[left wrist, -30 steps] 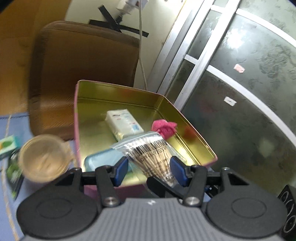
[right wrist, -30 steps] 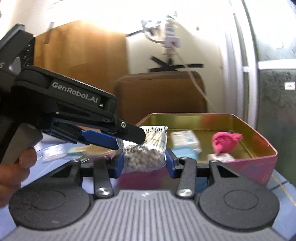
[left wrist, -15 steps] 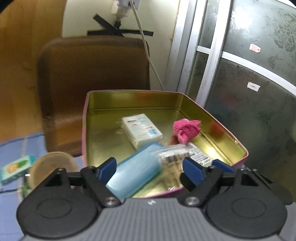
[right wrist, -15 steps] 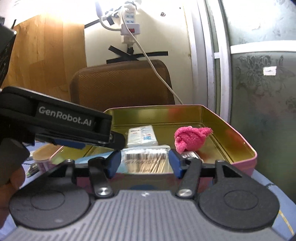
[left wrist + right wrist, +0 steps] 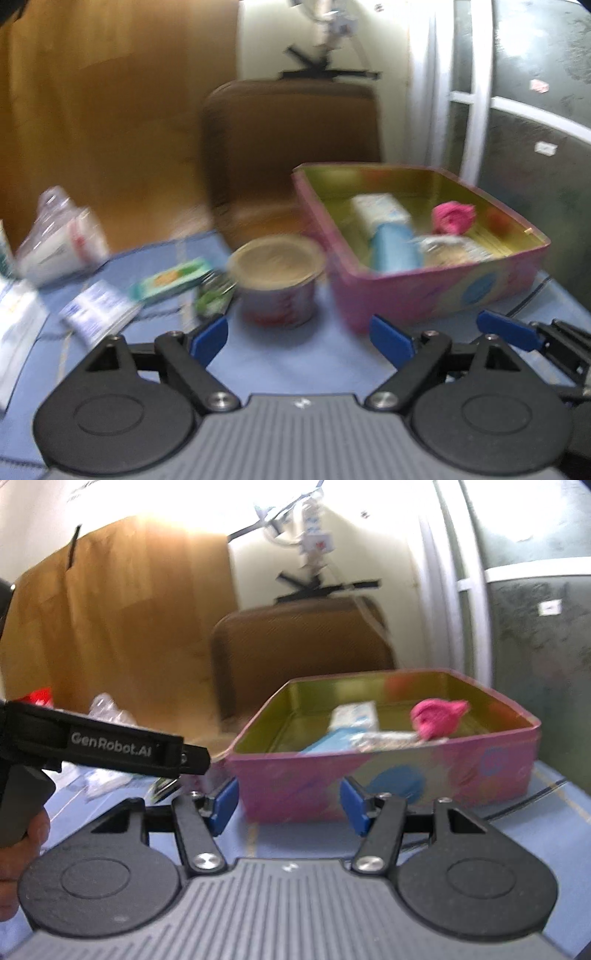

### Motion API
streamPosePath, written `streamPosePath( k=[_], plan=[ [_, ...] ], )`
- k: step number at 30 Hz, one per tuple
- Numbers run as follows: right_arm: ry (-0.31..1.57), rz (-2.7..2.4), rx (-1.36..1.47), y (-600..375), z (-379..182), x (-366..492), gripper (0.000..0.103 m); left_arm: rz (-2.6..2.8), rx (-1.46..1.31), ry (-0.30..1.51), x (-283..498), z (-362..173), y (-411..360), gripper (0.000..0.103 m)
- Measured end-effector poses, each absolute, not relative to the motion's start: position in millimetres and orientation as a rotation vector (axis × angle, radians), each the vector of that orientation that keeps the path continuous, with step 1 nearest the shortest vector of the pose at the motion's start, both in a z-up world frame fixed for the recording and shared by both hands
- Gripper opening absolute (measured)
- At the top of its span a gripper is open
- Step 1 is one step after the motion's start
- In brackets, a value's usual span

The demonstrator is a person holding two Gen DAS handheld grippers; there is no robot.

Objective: Organize soft objects

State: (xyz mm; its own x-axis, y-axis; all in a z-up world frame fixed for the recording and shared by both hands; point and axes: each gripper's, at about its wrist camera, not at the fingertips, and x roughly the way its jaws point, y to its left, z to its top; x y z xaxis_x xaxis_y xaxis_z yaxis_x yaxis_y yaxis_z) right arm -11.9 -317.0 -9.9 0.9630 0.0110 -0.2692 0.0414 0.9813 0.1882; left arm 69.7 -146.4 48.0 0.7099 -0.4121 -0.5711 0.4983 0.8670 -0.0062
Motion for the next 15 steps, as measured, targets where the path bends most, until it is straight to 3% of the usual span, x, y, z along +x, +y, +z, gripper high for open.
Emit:
streamPosePath(
  k=[15],
  plan=[
    [0.493,0.144,0.189,-249.5,-34.0,13.2,0.063,-0.301,0.128,0.708,91.3,-8.8,-33.5,0.090]
  ],
)
